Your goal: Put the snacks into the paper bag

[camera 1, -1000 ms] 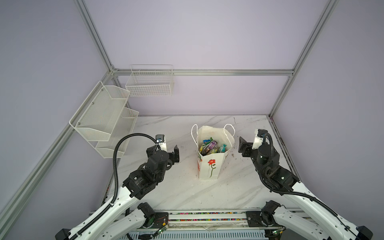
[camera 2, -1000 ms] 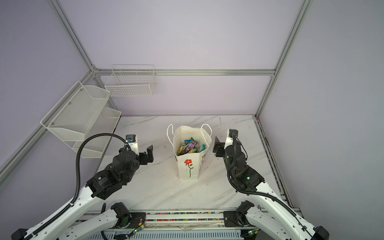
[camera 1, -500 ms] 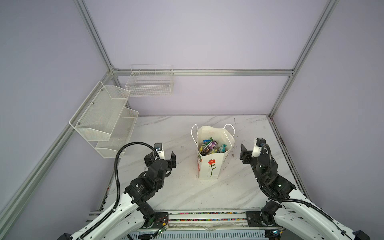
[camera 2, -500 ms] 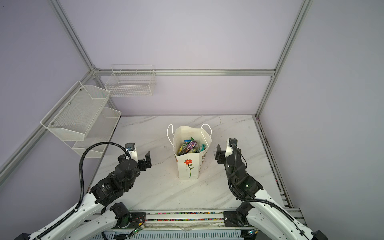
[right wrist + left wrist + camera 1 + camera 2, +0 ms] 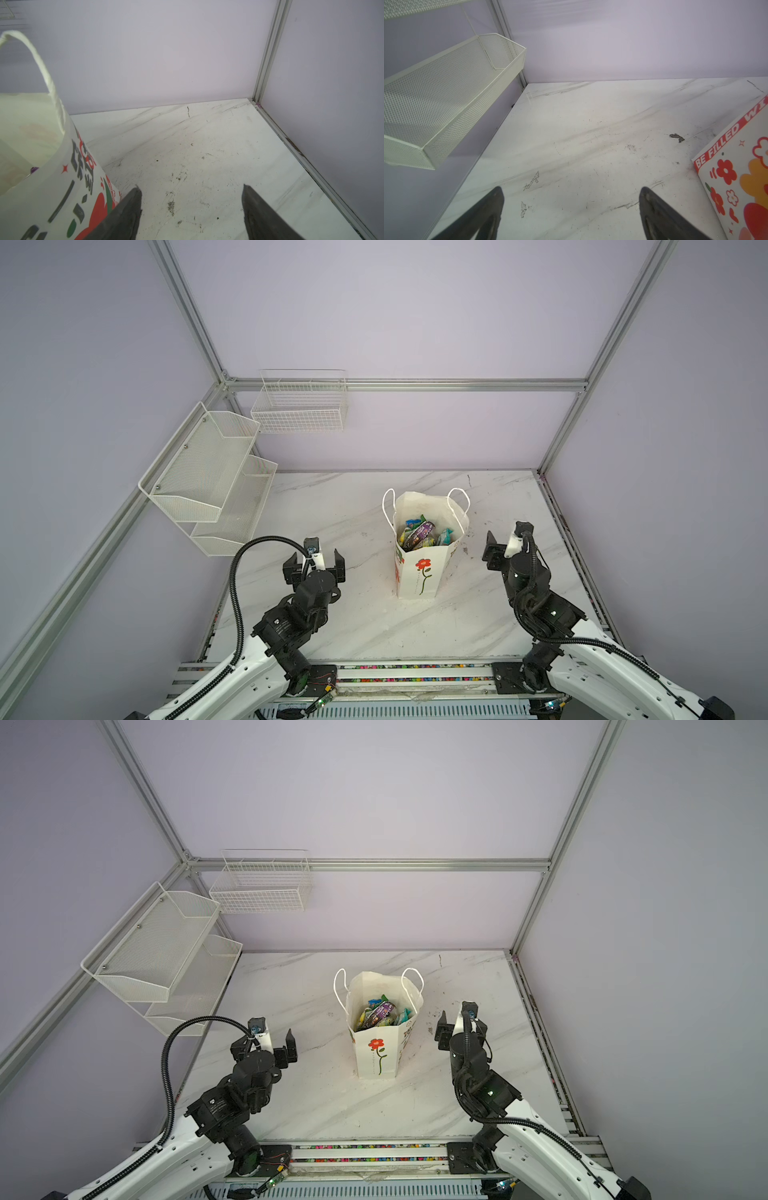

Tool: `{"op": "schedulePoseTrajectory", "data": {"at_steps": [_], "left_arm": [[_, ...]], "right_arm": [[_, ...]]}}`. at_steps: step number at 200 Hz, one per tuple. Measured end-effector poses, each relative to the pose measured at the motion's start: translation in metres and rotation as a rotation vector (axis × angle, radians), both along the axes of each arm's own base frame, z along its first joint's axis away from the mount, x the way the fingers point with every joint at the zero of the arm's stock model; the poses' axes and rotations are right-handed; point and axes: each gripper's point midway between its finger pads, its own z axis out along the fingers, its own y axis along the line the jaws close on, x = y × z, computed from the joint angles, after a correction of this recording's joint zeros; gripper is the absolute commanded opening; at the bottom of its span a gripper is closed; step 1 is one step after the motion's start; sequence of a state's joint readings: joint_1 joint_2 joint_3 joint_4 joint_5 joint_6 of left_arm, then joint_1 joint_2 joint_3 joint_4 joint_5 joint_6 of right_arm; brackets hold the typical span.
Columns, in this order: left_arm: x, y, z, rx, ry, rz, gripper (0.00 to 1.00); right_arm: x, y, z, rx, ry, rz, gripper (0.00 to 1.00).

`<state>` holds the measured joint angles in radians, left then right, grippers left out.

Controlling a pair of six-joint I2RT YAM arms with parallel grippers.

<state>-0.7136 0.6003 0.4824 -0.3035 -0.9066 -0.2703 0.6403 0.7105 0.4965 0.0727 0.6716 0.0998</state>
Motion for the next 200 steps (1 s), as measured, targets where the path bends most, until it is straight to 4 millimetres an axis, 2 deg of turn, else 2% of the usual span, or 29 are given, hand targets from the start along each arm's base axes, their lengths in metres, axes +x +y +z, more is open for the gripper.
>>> {"op": "schedulePoseTrajectory", "data": {"at_steps": [20,59,63,68,73,125,200], "left_arm": [[-0.002,0.005,-0.007,0.017,0.002,0.022,1.00],[-0.006,0.014,-0.023,0.045,0.011,0.054,1.00],[-0.007,0.015,-0.023,0.047,0.010,0.058,1.00],[-0.007,0.016,-0.024,0.048,0.008,0.062,1.00],[-0.008,0.017,-0.024,0.047,0.004,0.067,1.00],[-0.015,0.031,-0.013,0.024,-0.065,0.133,1.00],[-0.022,0.046,-0.021,0.078,-0.157,0.186,1.00]], "right_arm": [[-0.003,-0.006,-0.001,-0.002,-0.033,-0.018,0.77],[-0.018,-0.019,-0.017,0.009,-0.078,-0.030,0.78],[-0.019,-0.020,-0.018,0.013,-0.083,-0.030,0.83],[-0.021,-0.021,-0.019,0.018,-0.090,-0.030,0.95],[-0.022,-0.022,-0.019,0.028,-0.099,-0.030,0.97],[-0.028,-0.023,-0.020,0.061,-0.146,-0.008,0.97],[-0.028,-0.020,-0.028,0.056,-0.160,0.012,0.97]]}}
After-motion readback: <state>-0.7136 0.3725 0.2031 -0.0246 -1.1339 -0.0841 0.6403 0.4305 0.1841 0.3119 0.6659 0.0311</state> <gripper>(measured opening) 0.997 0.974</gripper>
